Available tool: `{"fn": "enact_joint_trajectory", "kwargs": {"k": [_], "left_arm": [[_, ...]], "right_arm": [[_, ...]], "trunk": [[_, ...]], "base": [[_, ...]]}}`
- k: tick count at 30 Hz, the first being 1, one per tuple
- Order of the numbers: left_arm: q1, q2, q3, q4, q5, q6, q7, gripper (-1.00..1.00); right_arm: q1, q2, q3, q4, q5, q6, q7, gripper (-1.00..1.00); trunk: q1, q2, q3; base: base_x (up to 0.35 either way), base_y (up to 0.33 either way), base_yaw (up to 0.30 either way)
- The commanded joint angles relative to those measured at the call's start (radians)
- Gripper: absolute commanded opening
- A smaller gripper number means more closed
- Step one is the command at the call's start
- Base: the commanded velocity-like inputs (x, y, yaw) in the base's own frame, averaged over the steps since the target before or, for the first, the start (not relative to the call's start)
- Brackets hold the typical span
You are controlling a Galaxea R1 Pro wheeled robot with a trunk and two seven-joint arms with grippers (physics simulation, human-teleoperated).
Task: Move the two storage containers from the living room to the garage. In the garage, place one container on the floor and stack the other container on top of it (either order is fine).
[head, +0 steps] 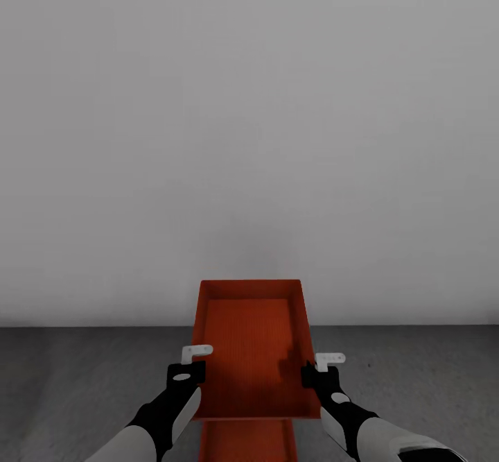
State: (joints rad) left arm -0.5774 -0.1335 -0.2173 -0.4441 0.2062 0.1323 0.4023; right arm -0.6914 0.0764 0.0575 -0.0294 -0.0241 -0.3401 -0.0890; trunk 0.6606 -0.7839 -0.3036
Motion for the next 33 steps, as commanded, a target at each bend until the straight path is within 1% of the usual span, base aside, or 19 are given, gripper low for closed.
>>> {"fn": "enact_joint_trajectory", "kwargs": {"k": [1, 9, 33], "left_arm": [[-0.001, 0.000, -0.003, -0.008, -0.003, 0.004, 0.007, -1.00], [-0.001, 0.000, -0.004, -0.008, -0.003, 0.004, 0.007, -1.00], [-0.001, 0.000, -0.004, -0.008, -0.002, 0.004, 0.007, -1.00]], "right_arm": [[0.000, 0.000, -0.013, 0.003, -0.004, -0.002, 0.002, -1.00], [0.000, 0.000, -0.013, 0.003, -0.004, -0.002, 0.001, -1.00], [0.000, 0.000, -0.014, 0.003, -0.004, -0.002, 0.002, -1.00]], "trunk": [[0.000, -0.001, -0.001], [0.000, -0.001, -0.005], [0.000, -0.001, -0.043]], "base": [[0.000, 0.000, 0.000], [0.000, 0.000, 0.000], [0.000, 0.000, 0.000]]}}
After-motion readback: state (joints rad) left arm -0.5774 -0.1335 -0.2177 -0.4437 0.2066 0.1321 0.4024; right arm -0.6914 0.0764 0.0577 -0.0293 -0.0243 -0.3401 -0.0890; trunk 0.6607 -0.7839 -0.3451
